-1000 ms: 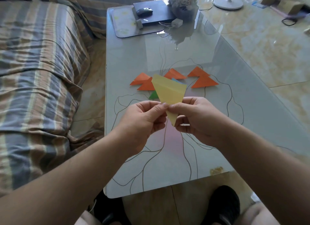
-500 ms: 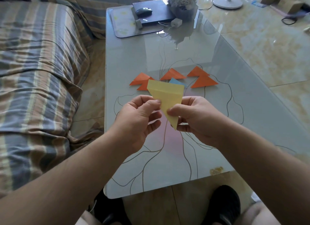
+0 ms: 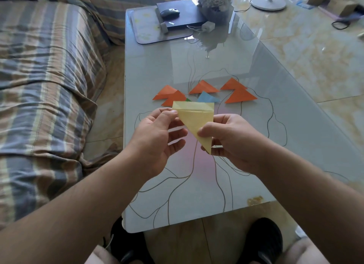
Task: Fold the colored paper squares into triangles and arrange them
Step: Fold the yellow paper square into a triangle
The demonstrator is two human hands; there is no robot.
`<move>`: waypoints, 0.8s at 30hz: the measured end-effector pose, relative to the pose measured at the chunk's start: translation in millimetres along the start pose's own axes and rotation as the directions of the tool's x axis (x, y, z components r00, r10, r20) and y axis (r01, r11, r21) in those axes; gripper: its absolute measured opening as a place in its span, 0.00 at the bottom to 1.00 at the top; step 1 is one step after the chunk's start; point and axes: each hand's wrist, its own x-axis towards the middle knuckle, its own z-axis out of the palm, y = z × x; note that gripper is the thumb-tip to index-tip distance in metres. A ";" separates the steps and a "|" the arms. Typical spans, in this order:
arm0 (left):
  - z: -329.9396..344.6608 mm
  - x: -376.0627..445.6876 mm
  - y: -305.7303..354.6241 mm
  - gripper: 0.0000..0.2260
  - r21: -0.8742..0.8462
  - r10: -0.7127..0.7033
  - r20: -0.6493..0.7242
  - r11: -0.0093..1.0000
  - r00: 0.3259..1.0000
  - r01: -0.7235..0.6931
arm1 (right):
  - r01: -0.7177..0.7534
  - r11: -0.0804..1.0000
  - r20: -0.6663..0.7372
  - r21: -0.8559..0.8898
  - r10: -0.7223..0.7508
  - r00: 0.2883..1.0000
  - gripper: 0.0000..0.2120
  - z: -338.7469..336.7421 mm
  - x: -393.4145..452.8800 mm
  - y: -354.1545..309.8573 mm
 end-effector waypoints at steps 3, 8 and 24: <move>-0.4 -0.6 0.9 0.05 0.033 0.009 0.003 0.999 1.000 -0.009 | -0.017 1.000 0.017 0.001 0.017 1.000 0.05 -0.1 -0.2 -0.8; -2.1 0.1 -1.7 0.08 0.104 0.005 0.005 0.995 1.000 -0.006 | -0.042 0.999 0.079 -0.021 0.043 0.996 0.07 2.0 -0.6 0.3; -5.8 -4.5 -9.7 0.03 0.530 0.154 0.124 0.825 0.980 -0.196 | 0.039 0.999 -0.021 0.002 -0.039 0.999 0.08 -6.7 6.1 -2.9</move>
